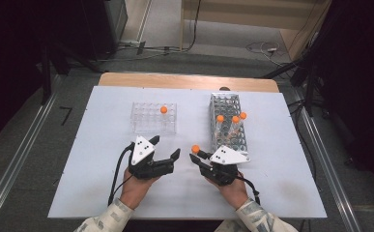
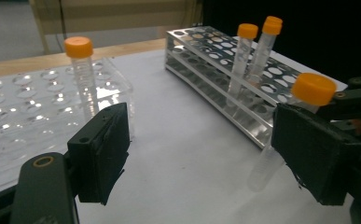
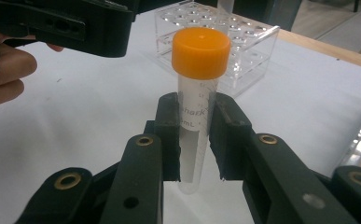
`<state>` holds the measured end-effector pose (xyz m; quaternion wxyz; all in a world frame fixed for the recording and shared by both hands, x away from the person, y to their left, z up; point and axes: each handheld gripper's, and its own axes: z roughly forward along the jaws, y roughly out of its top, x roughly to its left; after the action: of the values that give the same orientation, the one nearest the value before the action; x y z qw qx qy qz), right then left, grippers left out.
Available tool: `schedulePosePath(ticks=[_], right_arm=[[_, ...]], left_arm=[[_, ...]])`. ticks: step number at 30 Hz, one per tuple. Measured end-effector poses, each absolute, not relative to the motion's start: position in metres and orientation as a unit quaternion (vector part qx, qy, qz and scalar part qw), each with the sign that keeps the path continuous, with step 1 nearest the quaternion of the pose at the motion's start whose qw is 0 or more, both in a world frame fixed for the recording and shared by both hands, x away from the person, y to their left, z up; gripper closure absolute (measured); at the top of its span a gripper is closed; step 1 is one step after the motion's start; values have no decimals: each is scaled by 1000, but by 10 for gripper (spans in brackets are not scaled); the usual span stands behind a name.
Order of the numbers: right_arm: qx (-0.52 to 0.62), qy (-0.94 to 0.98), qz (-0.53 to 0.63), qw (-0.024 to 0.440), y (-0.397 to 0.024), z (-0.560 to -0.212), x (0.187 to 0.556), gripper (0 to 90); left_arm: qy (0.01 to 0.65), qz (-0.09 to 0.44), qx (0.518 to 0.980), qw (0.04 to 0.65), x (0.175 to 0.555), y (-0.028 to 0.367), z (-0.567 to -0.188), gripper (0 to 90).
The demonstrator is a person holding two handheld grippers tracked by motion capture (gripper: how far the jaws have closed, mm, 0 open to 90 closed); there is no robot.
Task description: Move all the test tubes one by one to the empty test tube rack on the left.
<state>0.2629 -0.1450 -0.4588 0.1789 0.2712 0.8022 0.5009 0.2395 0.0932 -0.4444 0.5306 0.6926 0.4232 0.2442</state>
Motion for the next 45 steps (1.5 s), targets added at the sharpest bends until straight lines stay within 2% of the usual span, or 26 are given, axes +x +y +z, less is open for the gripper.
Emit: schedulePosePath(ticks=[9, 21, 30, 39, 45], right_arm=[[266, 806, 500, 173, -139, -461, 262, 712], [258, 810, 499, 168, -129, -463, 261, 712], [256, 810, 500, 168, -129, -462, 261, 712], [257, 809, 501, 168, -130, -462, 261, 696], [256, 811, 499, 166, -132, -462, 263, 574]], left_arm=[[394, 225, 704, 546, 234, 79, -439, 258], [356, 195, 728, 553, 237, 66, -440, 557], [353, 192, 735, 546, 241, 62, -444, 692], [351, 197, 734, 546, 242, 63, -443, 707], [362, 205, 724, 551, 245, 71, -439, 706]])
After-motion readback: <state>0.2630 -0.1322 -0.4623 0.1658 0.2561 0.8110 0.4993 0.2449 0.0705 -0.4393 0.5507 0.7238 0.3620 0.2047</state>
